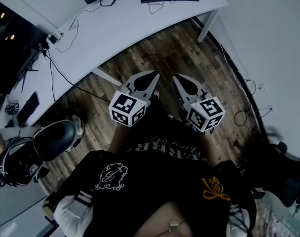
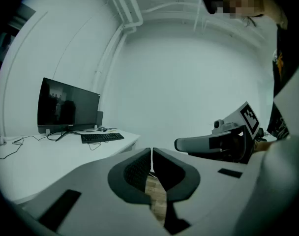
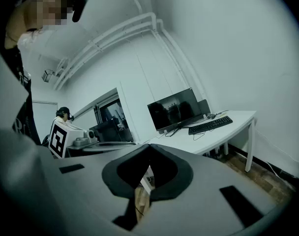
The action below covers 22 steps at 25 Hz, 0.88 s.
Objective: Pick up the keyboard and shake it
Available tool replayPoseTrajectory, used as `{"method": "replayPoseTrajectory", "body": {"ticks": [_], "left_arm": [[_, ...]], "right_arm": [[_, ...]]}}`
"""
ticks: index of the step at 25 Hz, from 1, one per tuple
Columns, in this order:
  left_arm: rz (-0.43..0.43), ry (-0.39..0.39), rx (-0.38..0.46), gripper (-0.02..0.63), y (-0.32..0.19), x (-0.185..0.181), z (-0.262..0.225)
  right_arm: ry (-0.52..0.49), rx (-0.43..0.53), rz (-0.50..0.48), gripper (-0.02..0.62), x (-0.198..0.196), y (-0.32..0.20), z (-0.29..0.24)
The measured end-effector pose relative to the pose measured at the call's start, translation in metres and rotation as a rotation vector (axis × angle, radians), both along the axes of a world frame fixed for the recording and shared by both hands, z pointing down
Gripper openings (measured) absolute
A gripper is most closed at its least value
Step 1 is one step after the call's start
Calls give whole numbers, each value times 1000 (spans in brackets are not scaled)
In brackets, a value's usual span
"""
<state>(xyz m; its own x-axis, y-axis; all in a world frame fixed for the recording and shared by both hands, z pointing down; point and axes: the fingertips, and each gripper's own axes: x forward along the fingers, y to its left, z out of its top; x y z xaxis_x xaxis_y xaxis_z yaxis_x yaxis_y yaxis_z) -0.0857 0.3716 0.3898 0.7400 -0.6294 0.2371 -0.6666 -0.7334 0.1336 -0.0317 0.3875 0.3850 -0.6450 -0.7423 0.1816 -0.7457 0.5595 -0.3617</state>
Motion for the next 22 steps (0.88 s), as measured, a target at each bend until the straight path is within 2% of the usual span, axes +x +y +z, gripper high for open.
{"method": "replayPoseTrajectory", "body": {"ticks": [11, 22], "left_arm": [[0, -3, -4, 26, -5, 2, 2], [4, -19, -20, 26, -6, 14, 6]], "right_arm": [[-39, -11, 22, 14, 4, -5, 0], [-18, -39, 40, 14, 20, -4, 14]]}}
